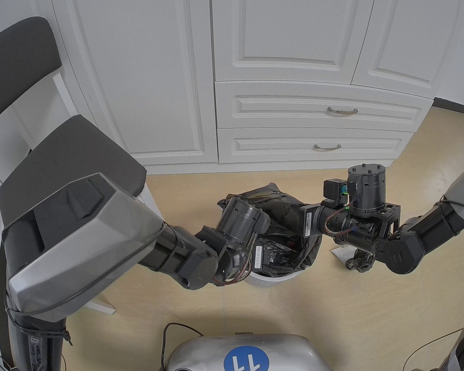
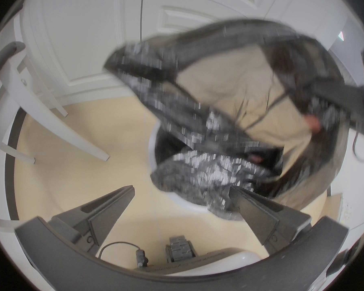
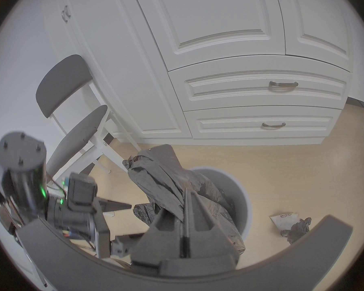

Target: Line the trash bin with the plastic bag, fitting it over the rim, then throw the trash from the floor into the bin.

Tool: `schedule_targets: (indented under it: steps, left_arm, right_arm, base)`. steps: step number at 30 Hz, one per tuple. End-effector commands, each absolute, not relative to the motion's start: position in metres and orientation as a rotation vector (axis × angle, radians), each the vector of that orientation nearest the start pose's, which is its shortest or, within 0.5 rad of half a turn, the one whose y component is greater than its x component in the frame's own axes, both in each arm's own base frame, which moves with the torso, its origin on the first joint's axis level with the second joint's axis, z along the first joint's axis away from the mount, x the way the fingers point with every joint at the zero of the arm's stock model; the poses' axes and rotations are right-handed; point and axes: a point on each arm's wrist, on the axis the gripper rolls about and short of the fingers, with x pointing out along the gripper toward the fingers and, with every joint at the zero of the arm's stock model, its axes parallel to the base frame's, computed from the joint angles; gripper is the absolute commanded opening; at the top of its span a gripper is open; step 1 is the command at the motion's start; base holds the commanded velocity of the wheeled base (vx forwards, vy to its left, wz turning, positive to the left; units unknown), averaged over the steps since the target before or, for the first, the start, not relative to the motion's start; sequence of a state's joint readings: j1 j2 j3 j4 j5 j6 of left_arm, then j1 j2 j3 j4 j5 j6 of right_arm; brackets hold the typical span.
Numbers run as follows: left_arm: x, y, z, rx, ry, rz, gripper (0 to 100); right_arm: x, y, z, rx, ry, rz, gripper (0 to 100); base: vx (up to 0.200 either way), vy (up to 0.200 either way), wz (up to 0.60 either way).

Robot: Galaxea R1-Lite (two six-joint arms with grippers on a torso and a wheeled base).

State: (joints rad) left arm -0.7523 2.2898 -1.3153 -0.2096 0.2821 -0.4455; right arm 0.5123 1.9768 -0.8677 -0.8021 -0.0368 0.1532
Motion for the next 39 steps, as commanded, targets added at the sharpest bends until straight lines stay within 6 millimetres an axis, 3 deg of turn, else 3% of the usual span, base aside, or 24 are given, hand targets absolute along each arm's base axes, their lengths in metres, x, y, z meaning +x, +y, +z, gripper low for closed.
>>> schedule_targets:
  steps: [1, 5, 9, 13, 15, 18, 19, 20, 22, 26, 29, 33, 39]
  left_arm:
    - [0.305, -0.290, 0.035, 0.002, 0.805, -0.291, 100]
    - [0.293, -0.287, 0.030, 0.028, 0.831, -0.298, 100]
    - [0.273, -0.270, 0.037, 0.054, 0.862, -0.299, 100]
    - [0.272, -0.262, 0.042, 0.046, 0.861, -0.286, 100]
    - [0.271, -0.260, 0.051, 0.031, 0.843, -0.291, 100]
    - [0.267, -0.259, 0.082, -0.014, 0.776, -0.328, 100]
    - [0.267, -0.259, 0.082, -0.014, 0.776, -0.328, 100]
    - [0.264, -0.259, 0.102, -0.042, 0.739, -0.380, 100]
    - [0.265, -0.259, 0.118, -0.048, 0.701, -0.431, 100]
    - [0.282, -0.268, 0.130, -0.082, 0.635, -0.463, 100]
    - [0.288, -0.273, 0.126, -0.085, 0.635, -0.459, 100]
    - [0.317, -0.300, 0.084, -0.072, 0.670, -0.438, 100]
    - [0.335, -0.311, 0.059, -0.172, 0.651, -0.409, 100]
  right_arm:
    - [0.319, 0.172, 0.124, 0.070, 0.324, 0.433, 0]
    - [0.322, 0.168, 0.126, 0.075, 0.317, 0.419, 0]
    - [0.328, 0.160, 0.129, 0.082, 0.303, 0.397, 0]
    - [0.329, 0.157, 0.136, 0.090, 0.284, 0.397, 0]
    - [0.327, 0.156, 0.138, 0.091, 0.278, 0.401, 0]
    - [0.325, 0.155, 0.142, 0.093, 0.272, 0.403, 0]
    - [0.325, 0.155, 0.142, 0.093, 0.272, 0.403, 0]
    - [0.324, 0.156, 0.142, 0.093, 0.272, 0.406, 0]
    - [0.323, 0.157, 0.140, 0.091, 0.279, 0.410, 0]
    - [0.323, 0.160, 0.136, 0.087, 0.288, 0.417, 0]
    - [0.322, 0.162, 0.136, 0.086, 0.291, 0.421, 0]
    - [0.319, 0.165, 0.134, 0.083, 0.297, 0.434, 0]
    - [0.319, 0.165, 0.135, 0.083, 0.295, 0.435, 0]
  base:
    - [0.000, 0.000, 0.00]
    - [0.000, 0.000, 0.00]
    - [0.000, 0.000, 0.00]
    - [0.000, 0.000, 0.00]
    - [0.000, 0.000, 0.00]
    - [0.000, 0.000, 0.00]
    - [0.000, 0.000, 0.00]
    - [0.000, 0.000, 0.00]
    - [0.000, 0.000, 0.00]
    - [0.000, 0.000, 0.00]
    - [0.000, 0.000, 0.00]
    - [0.000, 0.000, 0.00]
    - [0.000, 0.000, 0.00]
